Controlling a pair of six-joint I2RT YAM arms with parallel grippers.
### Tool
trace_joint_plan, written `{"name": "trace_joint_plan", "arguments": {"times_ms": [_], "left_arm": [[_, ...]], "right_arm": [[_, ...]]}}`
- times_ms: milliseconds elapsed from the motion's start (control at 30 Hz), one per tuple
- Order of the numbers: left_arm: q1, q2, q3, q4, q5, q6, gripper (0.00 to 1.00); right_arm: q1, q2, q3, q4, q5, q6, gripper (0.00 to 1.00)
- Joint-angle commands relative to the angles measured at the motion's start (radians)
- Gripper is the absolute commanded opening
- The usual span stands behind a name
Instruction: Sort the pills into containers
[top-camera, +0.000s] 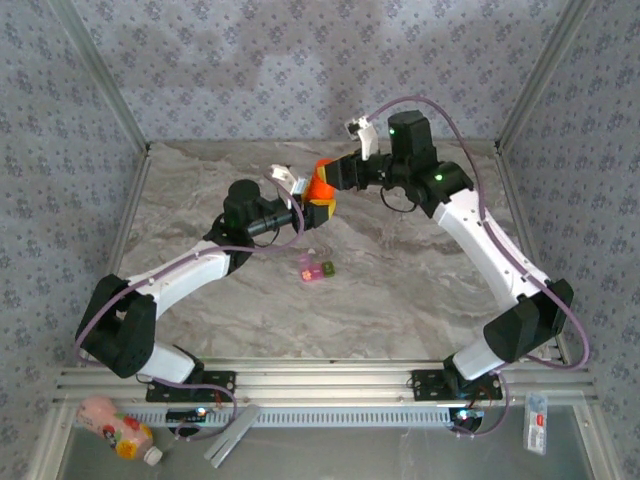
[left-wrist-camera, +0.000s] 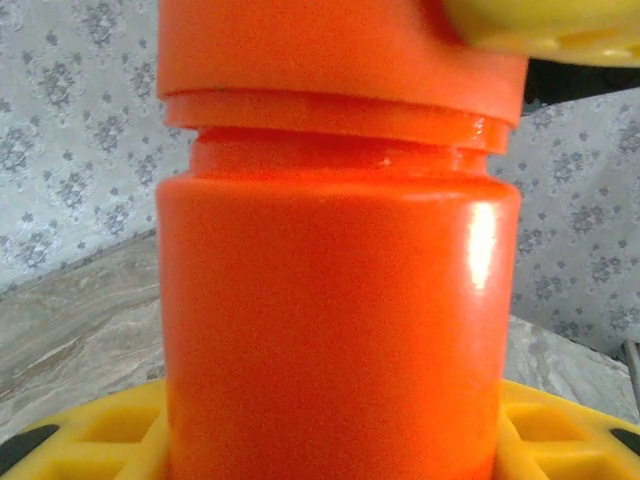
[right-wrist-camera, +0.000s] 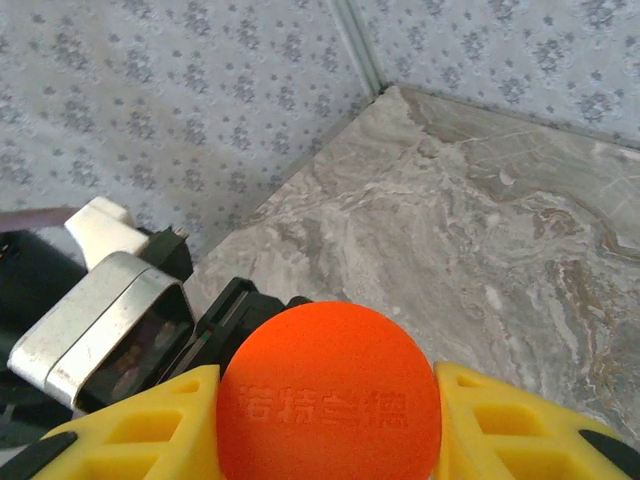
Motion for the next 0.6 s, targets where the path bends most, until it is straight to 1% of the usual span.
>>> {"name": "trace_joint_plan", "arguments": {"times_ms": [0,100,333,567], "left_arm": [[0.005,-0.021,0.013,0.168,-0.074,-0.031,0.00],[0.005,-0.023,0.007,0.190,-0.090,-0.037,0.00],[0.004,-0.018,0.000,0.224,-0.114,-0.052,0.00],[0.005,-0.018,-0.003,0.228,-0.115,-0.053,0.00]], "right_arm": [[0.043,-0.014,-0.068,-0.001,0.096,0.098,0.33],[0.054,-0.029,-0.117,0.072,0.138,0.170,0.32],[0.068,-0.051,-0.189,0.199,0.180,0.301,0.31],[0.074,-0.040,-0.166,0.205,0.175,0.349,0.30]]}}
